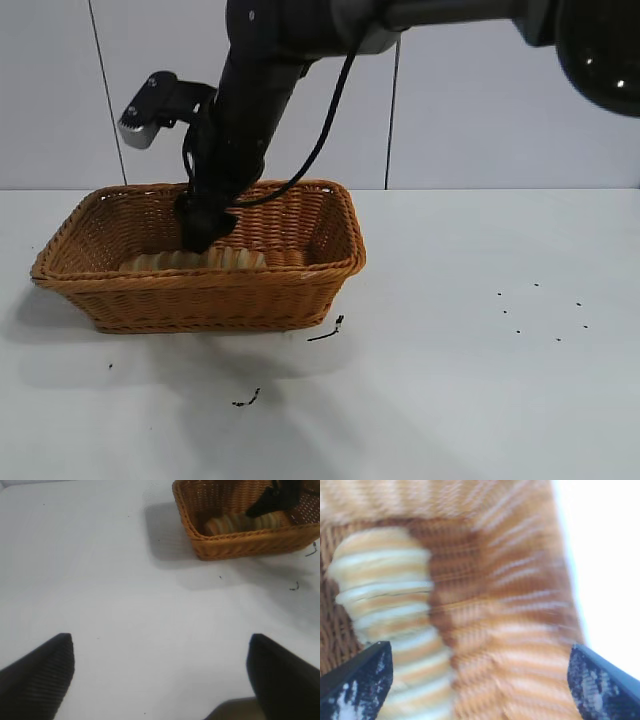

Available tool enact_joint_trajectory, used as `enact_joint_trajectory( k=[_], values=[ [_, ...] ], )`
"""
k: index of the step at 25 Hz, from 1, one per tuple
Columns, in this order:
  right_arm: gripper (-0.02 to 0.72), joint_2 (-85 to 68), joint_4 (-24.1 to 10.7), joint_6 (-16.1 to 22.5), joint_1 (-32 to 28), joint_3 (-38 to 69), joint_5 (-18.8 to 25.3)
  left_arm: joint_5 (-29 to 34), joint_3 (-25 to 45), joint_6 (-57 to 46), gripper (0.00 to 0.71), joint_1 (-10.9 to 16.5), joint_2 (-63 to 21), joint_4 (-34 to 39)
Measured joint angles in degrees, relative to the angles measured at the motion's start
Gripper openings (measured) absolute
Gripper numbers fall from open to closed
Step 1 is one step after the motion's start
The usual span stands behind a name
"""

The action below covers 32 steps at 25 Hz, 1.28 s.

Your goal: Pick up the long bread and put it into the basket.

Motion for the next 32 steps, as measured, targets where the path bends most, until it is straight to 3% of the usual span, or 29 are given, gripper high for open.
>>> enact_joint_trajectory(
  k=[3, 5, 8, 23, 32],
  values=[
    [0.652, -2.55, -3.92, 13.61, -0.80, -0.06, 3.86, 0.00, 0.00, 0.00, 0.696, 0.00, 0.00, 0.00],
    [0.652, -3.37, -5.20, 20.27, -1.71, -0.06, 5.94, 0.00, 0.00, 0.00, 0.696, 0.00, 0.00, 0.00],
    [0.652, -3.55, -5.92, 25.35, -4.41, -0.06, 6.79, 0.00, 0.00, 0.00, 0.696, 0.00, 0.00, 0.00],
    [0.652, -3.55, -6.84, 27.94, -29.65, -0.06, 12.49, 0.00, 0.00, 0.00, 0.696, 0.00, 0.00, 0.00],
    [0.652, -3.55, -6.33, 28.06, -32.15, -0.06, 15.57, 0.00, 0.00, 0.00, 0.696, 0.00, 0.00, 0.00]
  ],
)
